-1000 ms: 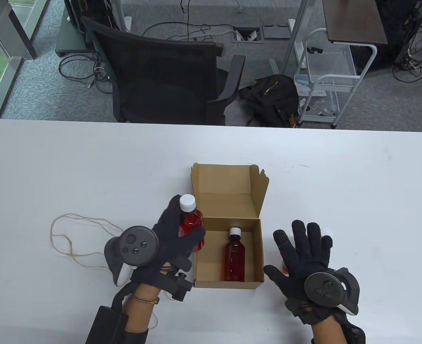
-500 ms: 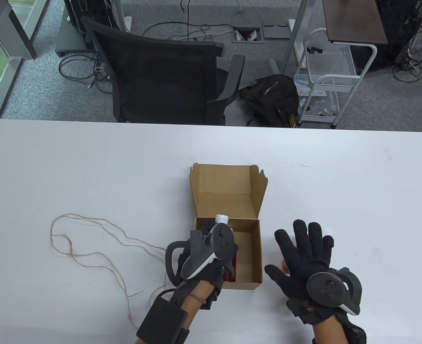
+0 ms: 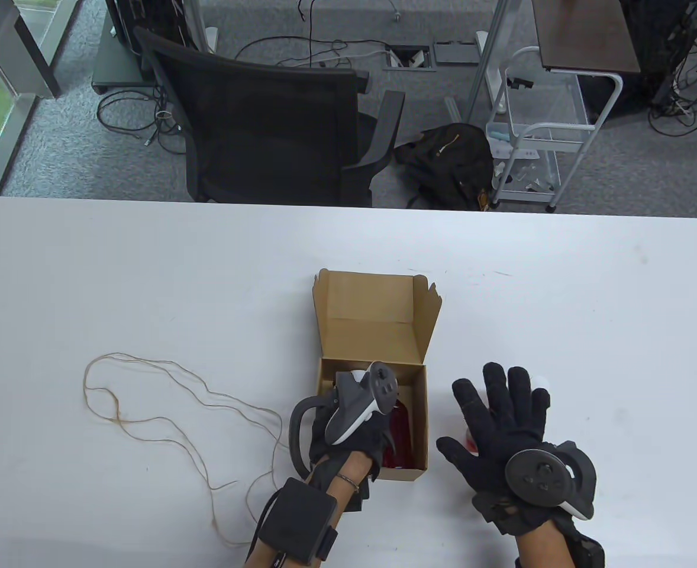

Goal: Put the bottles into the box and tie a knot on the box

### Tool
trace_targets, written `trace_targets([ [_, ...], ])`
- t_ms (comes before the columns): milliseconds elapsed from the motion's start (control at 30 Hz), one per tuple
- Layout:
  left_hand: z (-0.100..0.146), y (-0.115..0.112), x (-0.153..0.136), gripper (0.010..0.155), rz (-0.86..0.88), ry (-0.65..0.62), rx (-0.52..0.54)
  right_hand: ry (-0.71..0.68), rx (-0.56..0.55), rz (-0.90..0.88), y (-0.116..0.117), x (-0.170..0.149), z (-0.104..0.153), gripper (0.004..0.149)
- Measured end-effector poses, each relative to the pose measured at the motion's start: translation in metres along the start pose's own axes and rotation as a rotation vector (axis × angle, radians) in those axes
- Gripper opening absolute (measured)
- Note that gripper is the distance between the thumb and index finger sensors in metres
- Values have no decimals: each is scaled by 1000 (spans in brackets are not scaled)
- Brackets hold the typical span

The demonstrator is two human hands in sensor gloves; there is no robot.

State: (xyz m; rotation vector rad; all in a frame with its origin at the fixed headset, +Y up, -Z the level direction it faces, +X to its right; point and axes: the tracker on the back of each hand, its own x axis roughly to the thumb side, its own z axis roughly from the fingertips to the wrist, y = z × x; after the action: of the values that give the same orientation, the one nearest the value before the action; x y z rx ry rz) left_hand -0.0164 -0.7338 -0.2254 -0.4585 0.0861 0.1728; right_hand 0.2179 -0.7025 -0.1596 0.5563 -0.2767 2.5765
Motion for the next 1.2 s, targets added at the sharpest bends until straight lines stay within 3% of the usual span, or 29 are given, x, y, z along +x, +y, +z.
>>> trace_targets([
  [367, -4, -6, 1, 86, 94, -23, -35, 5, 1, 1, 1, 0, 0, 83],
  [500, 9, 5, 1, 90, 103, -61, 25, 7, 4, 2, 1, 0, 0, 83],
  [600, 30, 26, 2, 91, 32, -116, 194, 7, 6, 2, 1, 0, 0, 83],
  [700, 52, 48, -7, 92, 194, -232, 258, 7, 7, 2, 2, 0, 0, 83],
  [833, 83, 81, -37, 90, 352, -417, 488, 6, 10, 4, 2, 1, 0, 83],
  [933, 94, 89, -67, 91, 402, -459, 639, -1, 10, 9, 3, 2, 0, 83],
  [1067, 89, 81, -105, 96, 355, -493, 690, -7, 15, 14, 4, 3, -1, 83],
  [1200, 72, 54, -136, 98, 167, -383, 592, -12, 28, 27, 7, 5, -1, 83],
])
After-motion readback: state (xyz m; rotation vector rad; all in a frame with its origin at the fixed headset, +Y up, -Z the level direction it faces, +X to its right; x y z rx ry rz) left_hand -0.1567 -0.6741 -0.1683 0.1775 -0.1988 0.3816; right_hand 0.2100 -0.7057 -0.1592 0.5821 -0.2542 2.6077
